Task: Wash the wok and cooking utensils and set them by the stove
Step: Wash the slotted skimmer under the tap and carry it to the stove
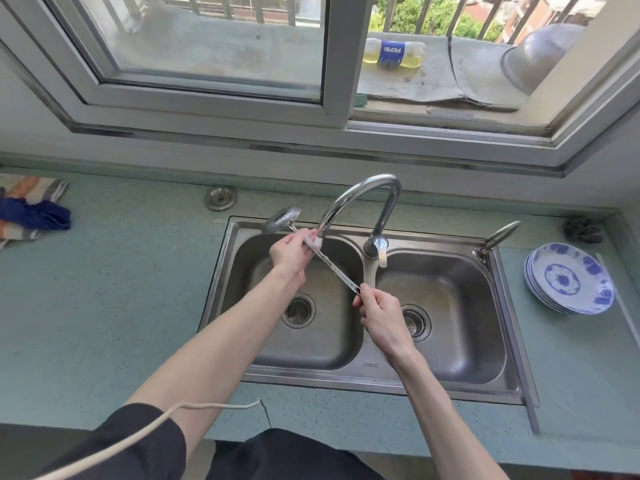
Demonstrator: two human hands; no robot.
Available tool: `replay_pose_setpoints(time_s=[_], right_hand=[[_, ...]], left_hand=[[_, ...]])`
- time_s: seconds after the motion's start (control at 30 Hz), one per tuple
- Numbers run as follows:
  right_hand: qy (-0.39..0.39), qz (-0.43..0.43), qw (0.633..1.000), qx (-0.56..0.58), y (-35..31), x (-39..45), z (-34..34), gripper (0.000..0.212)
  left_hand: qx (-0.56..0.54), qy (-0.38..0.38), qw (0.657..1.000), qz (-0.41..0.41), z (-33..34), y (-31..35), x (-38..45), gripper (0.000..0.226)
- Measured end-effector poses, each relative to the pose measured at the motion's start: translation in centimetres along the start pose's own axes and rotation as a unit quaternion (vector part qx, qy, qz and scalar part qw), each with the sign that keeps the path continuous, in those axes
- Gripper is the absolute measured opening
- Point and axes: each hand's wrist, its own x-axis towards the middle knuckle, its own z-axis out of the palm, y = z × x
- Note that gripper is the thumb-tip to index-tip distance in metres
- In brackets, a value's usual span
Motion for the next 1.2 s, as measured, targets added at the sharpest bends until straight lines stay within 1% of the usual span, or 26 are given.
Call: replay_pose_setpoints(time_s=[0.07,0.1,0.23,0.37,0.43,0.53,0.63,0.77,0.83,1.0,1.07,1.13,1.2], right_hand=[[-0.001,0.001,1.000,-0.002,0.1,0.2,0.6,0.052],[-0.001,0.001,1.000,-0.004,0.0,0.2,0.9,0.052],[0.012,0.010,1.000,0.003,-0.4,1.0,2.1,0.051],[0.020,0.017,1.000,0.000,-0.1,1.3,2.3,0.054],[0.014,0.019,1.000,-0.006,0.0,1.1,2.2,0.053],[0.002,0.020,1.000,-0.009,-0.2,0.7,2.1,0.051],[-0.006,0.020,1.000,-0.001,-0.5,0.1,2.0,0.049],[-0.016,0.010,1.000,0.013,-0.7,-1.0,1.3,0.043],[-0.016,0.004,1.000,0.008,-0.6,-1.5,0.8,0.044],[0.011,-0.027,0.998,-0.057,0.3,-2.7,0.1,0.051],[0.021,-0.036,0.996,-0.076,0.4,-3.1,-0.1,0.051],[0.019,-0.034,0.997,-0.071,0.8,-3.3,-0.3,0.052],[0.016,-0.030,0.997,-0.069,1.0,-3.4,-0.5,0.052]], left_hand=[[0.048,-0.036,0.998,-0.005,-0.1,-1.2,-0.8,0.006],[0.054,-0.054,0.997,-0.008,-0.1,-1.8,-1.3,0.006],[0.011,-0.082,0.996,-0.030,-0.2,-4.3,-3.4,0.010],[0.038,-0.121,0.991,-0.041,-1.1,-5.7,-4.7,0.021],[0.051,-0.128,0.990,-0.040,-1.6,-5.7,-4.7,0.024],[0.039,-0.116,0.992,-0.042,-1.9,-4.6,-4.1,0.019],[0.001,-0.086,0.996,-0.036,-2.0,-3.1,-2.7,0.023],[0.033,-0.097,0.994,-0.027,-1.5,-1.4,-2.1,0.023],[0.040,-0.088,0.995,-0.018,-1.3,-0.6,-1.4,0.022],[0.067,-0.063,0.996,-0.014,-1.2,-0.1,0.2,0.019],[0.047,-0.042,0.998,-0.018,-1.0,0.2,0.4,0.015],[0.009,-0.015,1.000,-0.013,-0.9,0.8,1.0,0.012],[-0.003,-0.003,1.000,-0.005,-0.8,1.1,1.0,0.012]])
